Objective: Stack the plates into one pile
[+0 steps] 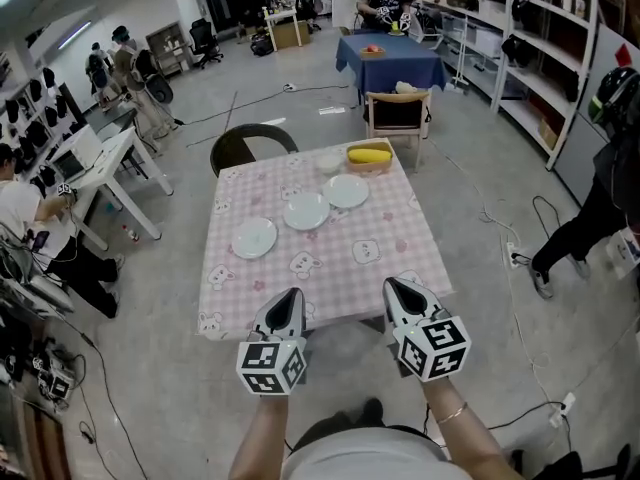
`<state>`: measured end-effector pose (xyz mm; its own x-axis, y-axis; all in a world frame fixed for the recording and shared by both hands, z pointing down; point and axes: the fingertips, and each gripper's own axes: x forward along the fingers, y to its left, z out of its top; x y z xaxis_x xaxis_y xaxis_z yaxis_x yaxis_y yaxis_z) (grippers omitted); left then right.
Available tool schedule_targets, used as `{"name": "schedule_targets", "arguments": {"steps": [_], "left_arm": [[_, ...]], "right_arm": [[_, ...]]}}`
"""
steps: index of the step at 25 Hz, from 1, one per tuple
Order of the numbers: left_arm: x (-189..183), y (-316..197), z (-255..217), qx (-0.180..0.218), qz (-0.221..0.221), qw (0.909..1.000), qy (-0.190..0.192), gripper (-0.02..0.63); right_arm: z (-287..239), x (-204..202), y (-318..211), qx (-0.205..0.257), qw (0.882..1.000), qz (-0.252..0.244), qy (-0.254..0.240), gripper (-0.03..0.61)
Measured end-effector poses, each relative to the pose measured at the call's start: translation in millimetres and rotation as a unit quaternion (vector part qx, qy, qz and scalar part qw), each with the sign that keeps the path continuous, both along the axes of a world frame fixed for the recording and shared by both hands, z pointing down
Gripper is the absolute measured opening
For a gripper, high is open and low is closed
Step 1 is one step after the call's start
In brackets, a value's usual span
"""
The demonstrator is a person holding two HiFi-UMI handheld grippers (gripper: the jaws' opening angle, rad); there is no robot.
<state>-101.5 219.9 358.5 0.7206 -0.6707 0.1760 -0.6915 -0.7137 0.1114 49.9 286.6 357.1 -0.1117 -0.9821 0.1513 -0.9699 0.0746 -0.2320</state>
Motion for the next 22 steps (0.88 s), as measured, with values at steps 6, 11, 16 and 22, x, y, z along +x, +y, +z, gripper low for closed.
{"name": "schedule_targets", "arguments": {"steps": [6, 11, 16, 22], "left_arm": [[10.0, 1.9, -1.4, 0.003, -0.008, 0.9999, 0.008, 0.083], [15.4, -7.9, 3.2, 0.001, -0.013, 0.9999, 0.005, 0.13], [25.1, -24.5, 9.3, -0.008, -0.012, 0.9999, -0.002, 0.135], [41.9, -67.6, 21.1, -0.016, 0.005, 0.9998, -0.006, 0.135]], "right_arm": [[2.1, 7.7, 1.6, 0.0, 1.0, -0.013, -0.008, 0.006], [7.3, 19.2, -7.6, 0.0, 1.0, -0.008, -0.019, 0.006], [9.6, 34.1, -23.9, 0.0, 1.0, 0.002, -0.029, 0.007], [23.7, 46.1, -65.6, -0.017, 0.999, 0.012, -0.031, 0.035]]}}
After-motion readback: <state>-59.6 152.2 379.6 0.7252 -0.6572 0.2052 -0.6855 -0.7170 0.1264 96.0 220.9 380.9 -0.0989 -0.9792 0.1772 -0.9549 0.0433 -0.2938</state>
